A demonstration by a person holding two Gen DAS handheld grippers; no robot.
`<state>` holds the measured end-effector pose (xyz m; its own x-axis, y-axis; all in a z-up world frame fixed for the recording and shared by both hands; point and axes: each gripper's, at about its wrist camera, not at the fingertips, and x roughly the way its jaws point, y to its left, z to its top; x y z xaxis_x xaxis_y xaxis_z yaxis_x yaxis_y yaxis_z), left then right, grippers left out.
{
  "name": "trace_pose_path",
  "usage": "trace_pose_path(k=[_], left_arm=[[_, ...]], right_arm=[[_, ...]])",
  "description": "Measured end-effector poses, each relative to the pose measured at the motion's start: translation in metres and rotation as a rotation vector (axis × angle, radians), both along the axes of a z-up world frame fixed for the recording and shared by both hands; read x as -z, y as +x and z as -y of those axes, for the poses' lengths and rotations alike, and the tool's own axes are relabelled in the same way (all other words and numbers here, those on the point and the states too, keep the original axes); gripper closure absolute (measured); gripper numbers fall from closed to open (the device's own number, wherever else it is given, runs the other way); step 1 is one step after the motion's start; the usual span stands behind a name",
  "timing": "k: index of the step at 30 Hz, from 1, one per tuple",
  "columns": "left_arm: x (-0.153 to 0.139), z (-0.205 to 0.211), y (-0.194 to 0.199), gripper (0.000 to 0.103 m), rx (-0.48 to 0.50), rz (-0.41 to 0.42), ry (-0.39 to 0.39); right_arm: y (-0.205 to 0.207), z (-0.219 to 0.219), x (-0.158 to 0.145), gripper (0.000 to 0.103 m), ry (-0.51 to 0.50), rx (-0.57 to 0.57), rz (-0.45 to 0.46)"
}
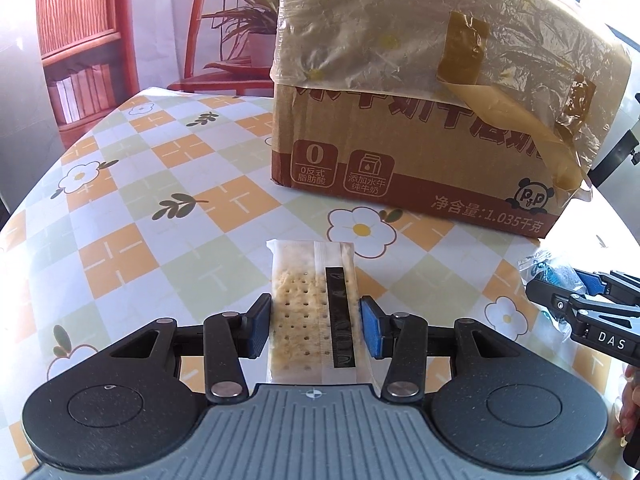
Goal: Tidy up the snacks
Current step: 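Carry the cracker and round packets over the box and open both tools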
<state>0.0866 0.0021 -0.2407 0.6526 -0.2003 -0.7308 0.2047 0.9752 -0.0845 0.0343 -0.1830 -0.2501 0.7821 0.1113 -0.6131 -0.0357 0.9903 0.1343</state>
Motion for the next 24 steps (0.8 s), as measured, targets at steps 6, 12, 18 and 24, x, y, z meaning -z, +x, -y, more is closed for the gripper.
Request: trace_pose_path(k=[6, 12, 18, 24], left_arm=[[-0.019, -0.001, -0.006, 0.054, -0.001, 0.041, -0.007], [-0.051, -0.007, -0.011, 0.054, -0.017, 0.113, -0.037], [-0.095, -0.005, -0.016, 0.054, 0.004, 0.217, -0.083], [-0.147, -0.001, -0.01, 0.054, 0.018, 0.317, -0.135]], right_arm=[[-0.002, -0.004, -0.003, 0.055, -0.011, -0.011, 0.001], [-0.017, -0.002, -0.022, 0.055, 0.009, -0.015, 0.041], [-0.029, 0.005, -0.069, 0.055, 0.03, 0.005, 0.162], [-0.024, 0.0, -0.127, 0.055, 0.005, -0.041, 0.312]])
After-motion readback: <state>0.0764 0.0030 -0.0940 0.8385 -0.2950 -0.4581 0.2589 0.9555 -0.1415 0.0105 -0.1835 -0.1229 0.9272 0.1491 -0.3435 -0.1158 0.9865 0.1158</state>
